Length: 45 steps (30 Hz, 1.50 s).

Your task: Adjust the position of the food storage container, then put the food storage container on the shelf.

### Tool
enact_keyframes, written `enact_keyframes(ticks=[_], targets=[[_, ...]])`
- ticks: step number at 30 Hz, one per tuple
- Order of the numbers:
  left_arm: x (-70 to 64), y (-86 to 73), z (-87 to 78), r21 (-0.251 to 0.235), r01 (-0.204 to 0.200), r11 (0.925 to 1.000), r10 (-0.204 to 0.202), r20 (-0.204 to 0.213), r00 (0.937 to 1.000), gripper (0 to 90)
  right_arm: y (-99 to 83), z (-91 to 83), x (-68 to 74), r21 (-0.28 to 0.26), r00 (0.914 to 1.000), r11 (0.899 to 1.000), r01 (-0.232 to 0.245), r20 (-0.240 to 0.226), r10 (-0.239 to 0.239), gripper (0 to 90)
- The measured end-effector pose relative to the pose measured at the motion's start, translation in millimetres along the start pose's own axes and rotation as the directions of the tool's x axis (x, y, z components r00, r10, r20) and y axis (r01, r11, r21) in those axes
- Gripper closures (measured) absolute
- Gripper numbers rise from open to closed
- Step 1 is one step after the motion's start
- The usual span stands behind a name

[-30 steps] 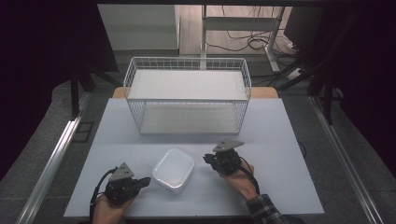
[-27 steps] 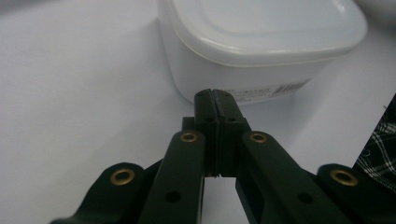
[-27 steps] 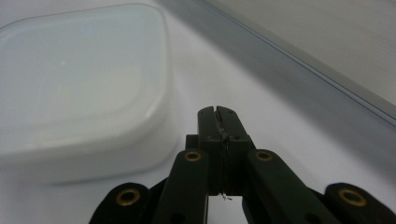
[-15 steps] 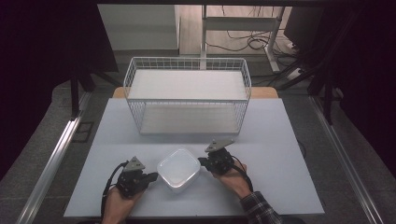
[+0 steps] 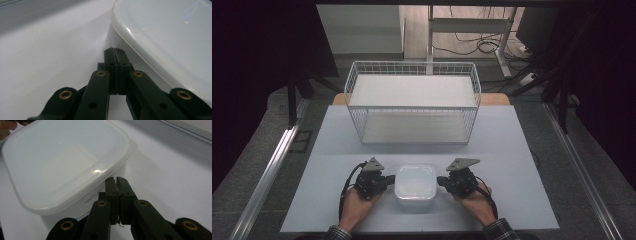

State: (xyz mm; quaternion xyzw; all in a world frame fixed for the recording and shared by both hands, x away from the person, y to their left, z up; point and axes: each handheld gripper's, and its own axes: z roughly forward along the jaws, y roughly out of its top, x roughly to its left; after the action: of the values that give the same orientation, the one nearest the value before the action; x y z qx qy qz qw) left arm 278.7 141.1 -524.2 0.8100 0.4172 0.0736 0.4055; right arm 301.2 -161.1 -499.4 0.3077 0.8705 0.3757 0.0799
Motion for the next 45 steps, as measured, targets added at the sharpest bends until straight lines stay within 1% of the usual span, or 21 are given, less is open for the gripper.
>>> enact_keyframes(ticks=[4,5,6,7,8,9,11,12,13,14,15,16,17,18,19,21,23,26,35,43,45], targets=[[2.0,-0.4,-8.6,-0.018,0.003,0.9998,-0.003,0.002,1.0,85.5,-1.1,-1.8,-1.6,-0.005,0.9998,1.0,0.004,0.019,-0.004,84.9],[3.3,-2.8,-16.6,-0.027,-0.005,0.9996,0.005,-0.003,1.0,82.0,-1.4,-5.3,-1.7,-0.009,0.9986,1.0,0.02,0.049,-0.019,80.8],[3.3,-2.8,-16.6,-0.027,-0.005,0.9996,0.005,-0.003,1.0,77.7,-1.4,-5.3,-1.7,-0.009,0.9986,1.0,0.02,0.049,-0.019,80.8],[3.9,-5.1,-20.5,-0.035,-0.002,0.9994,0.002,-0.004,1.0,77.7,-2.3,-7.7,-2.7,-0.016,0.9982,1.0,0.017,0.059,-0.016,77.7],[4.8,-10.2,-27.3,-0.039,-0.012,0.9992,0.012,-0.003,0.9999,67.1,-5.4,-12.9,-5.9,-0.027,0.9974,1.0,0.008,0.072,-0.006,70.6],[4.8,-10.2,-27.3,-0.039,-0.012,0.9992,0.012,-0.003,0.9999,62.2,-5.4,-12.9,-5.9,-0.027,0.9974,1.0,0.008,0.072,-0.006,70.6],[3.4,-19.3,-35.1,-0.041,-0.033,0.9986,0.032,-0.019,0.9993,50.4,-12.3,-20.3,-9.9,-0.042,0.9964,0.999,-0.014,0.083,0.018,59.3],[3.4,-19.3,-35.1,-0.041,-0.033,0.9986,0.032,-0.019,0.9993,44.1,-12.3,-20.3,-9.9,-0.042,0.9964,0.999,-0.014,0.083,0.018,59.3],[2.7,-22.1,-37.2,-0.044,-0.043,0.9981,0.042,-0.023,0.9989,38.1,-16.3,-25.1,-10.8,-0.06,0.9961,0.998,-0.03,0.081,0.035,50.6],[1.7,-25.5,-39.6,-0.051,-0.048,0.9975,0.047,-0.024,0.9986,38.1,-16.3,-25.1,-10.8,-0.06,0.9961,0.998,-0.03,0.081,0.035,50.6],[1.3,-27.1,-40.7,-0.055,-0.048,0.9973,0.048,-0.016,0.9987,31.9,-18.3,-27.8,-10.4,-0.075,0.9961,0.997,-0.033,0.08,0.039,43.4],[1.0,-30.4,-41.7,-0.056,-0.042,0.9976,0.042,0.005,0.9991,23.7,-21.2,-30.2,-8.6,-0.093,0.9959,0.995,-0.024,0.085,0.032,31.0],[1.0,-30.4,-41.7,-0.056,-0.042,0.9976,0.042,0.005,0.9991,19.4,-23.4,-30.6,-7.7,-0.096,0.9961,0.995,-0.016,0.085,0.025,24.0],[0.5,-34.2,-42.0,-0.057,-0.031,0.9979,0.032,0.034,0.9989,16.6,-25.8,-30.6,-6.9,-0.09,0.9956,0.996,-0.011,0.091,0.02,18.8],[0.5,-34.2,-42.0,-0.057,-0.031,0.9979,0.032,0.034,0.9989,15.2,-25.8,-30.6,-6.9,-0.09,0.9956,0.996,-0.011,0.091,0.02,18.8],[-1.4,-36.1,-42.6,-0.045,-0.066,0.9968,0.067,0.024,0.9975,9.7,-31.6,-29.5,-6.5,-0.068,0.9943,0.998,-0.006,0.106,0.013,10.0],[-1.5,-36.2,-43.0,-0.047,-0.072,0.9963,0.073,0.023,0.9971,9.4,-32.0,-29.7,-6.8,-0.063,0.9943,0.998,-0.007,0.105,0.014,8.4],[0.5,-36.4,-42.4,-0.063,-0.072,0.9954,0.074,0.033,0.9967,6.7,-31.1,-31.4,-7.3,-0.085,0.9941,0.996,-0.016,0.106,0.025,5.4],[4.0,-36.9,-37.2,-0.056,-0.075,0.9956,0.076,0.022,0.9969,3.0,-28.3,-32.2,-9.3,-0.106,0.9968,0.994,-0.025,0.073,0.033,6.4],[4.6,-30.1,-35.9,-0.069,-0.055,0.9961,0.059,0.057,0.9966,2.9,-19.1,-31.5,-6.5,-0.129,0.9985,0.991,-0.033,0.04,0.038,6.6],[3.7,-27.8,-34.4,-0.073,-0.051,0.9961,0.057,0.074,0.9956,2.6,-14.7,-31.9,-5.4,-0.132,0.9983,0.99,-0.051,0.022,0.054,6.7]])
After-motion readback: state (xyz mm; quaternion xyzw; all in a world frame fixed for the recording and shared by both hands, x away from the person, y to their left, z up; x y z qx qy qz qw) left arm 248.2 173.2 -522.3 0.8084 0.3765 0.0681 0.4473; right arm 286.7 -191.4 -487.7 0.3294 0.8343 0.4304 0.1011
